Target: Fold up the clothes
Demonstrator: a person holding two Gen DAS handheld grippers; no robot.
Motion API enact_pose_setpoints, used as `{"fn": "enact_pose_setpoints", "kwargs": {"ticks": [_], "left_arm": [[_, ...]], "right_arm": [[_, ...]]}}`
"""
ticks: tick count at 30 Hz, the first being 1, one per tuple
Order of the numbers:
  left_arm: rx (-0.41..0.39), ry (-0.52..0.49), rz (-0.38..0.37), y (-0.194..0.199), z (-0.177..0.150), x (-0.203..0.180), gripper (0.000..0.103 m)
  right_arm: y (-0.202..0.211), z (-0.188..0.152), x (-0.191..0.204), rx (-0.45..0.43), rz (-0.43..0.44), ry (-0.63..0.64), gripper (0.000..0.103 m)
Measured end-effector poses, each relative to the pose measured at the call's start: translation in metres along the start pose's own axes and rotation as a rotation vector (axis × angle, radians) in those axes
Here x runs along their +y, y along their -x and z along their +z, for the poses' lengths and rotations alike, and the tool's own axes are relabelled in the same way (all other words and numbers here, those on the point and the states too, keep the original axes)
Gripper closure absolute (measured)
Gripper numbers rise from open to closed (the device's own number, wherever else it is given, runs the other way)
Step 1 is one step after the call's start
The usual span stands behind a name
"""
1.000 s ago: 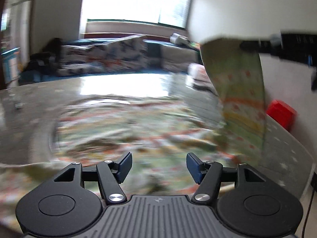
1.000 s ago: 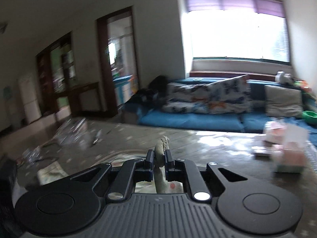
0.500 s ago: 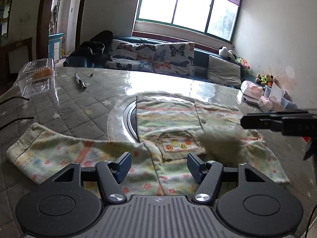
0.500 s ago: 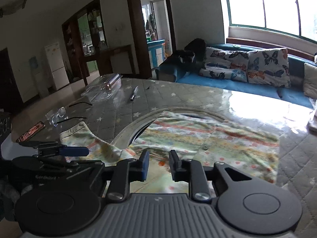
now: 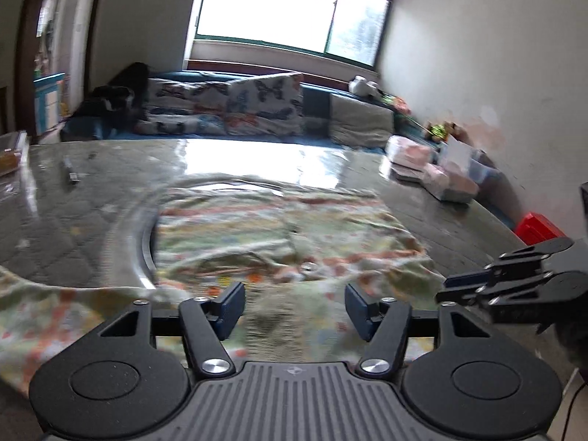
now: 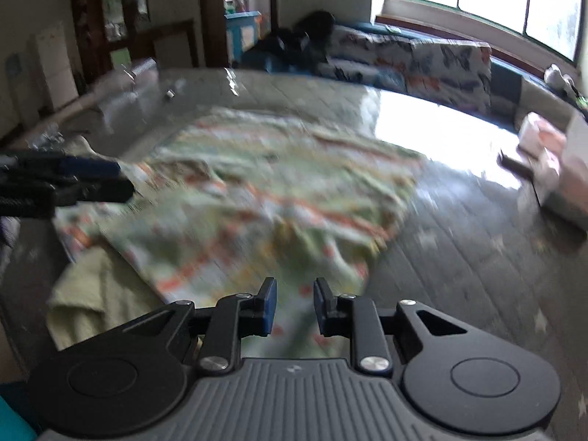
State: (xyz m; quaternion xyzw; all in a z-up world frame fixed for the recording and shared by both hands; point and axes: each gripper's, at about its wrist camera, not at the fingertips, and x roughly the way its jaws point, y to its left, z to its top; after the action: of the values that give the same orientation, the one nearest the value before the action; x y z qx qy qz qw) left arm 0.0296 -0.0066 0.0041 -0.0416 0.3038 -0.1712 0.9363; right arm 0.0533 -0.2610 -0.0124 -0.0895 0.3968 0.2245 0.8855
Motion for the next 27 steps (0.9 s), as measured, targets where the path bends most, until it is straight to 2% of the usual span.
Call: {"fn": "enact_pose_setpoints", "kwargs": {"ticks": [2, 4, 6, 11, 14, 17, 21, 24, 27], "left_arm": [[0.016, -0.021, -0.014, -0.009, -0.001, -0.006, 0.053], [0.037, -0.029, -0.02, -0.018, 0.0, -0.006, 0.067], [0.055, -0.029, -0.032, -0.025, 0.0, -0.007, 0.071], [0.077, -0.027, -0.056, -0.04, 0.002, -0.007, 0.076], [0.102, -0.019, -0.041, -0.052, 0.002, -0.002, 0.077], [0.118, -0.017, -0.026, -0.057, -0.001, 0.006, 0.084], [0.108, -0.013, -0.017, -0.052, -0.001, 0.01, 0.084], [0.085, 0.006, -0.019, -0.044, 0.001, 0.013, 0.084], [0.099, 0.013, 0.004, -0.049, -0.001, 0.018, 0.084]], "right_arm": [[-0.003, -0.007, -0.007, 0.022, -0.01, -0.016, 0.082], [-0.001, -0.006, -0.012, 0.007, -0.011, -0.022, 0.082], [0.002, -0.001, -0.016, -0.022, -0.008, -0.033, 0.082], [-0.008, 0.018, -0.02, -0.09, 0.028, -0.065, 0.081], [-0.023, 0.02, -0.025, -0.077, 0.036, -0.089, 0.081], [-0.035, 0.016, -0.032, -0.05, 0.037, -0.117, 0.082], [-0.035, 0.018, -0.029, -0.047, 0.029, -0.091, 0.081], [-0.035, 0.021, -0.023, -0.048, 0.024, -0.058, 0.076], [-0.038, 0.021, -0.02, -0.041, 0.02, -0.047, 0.075]]}}
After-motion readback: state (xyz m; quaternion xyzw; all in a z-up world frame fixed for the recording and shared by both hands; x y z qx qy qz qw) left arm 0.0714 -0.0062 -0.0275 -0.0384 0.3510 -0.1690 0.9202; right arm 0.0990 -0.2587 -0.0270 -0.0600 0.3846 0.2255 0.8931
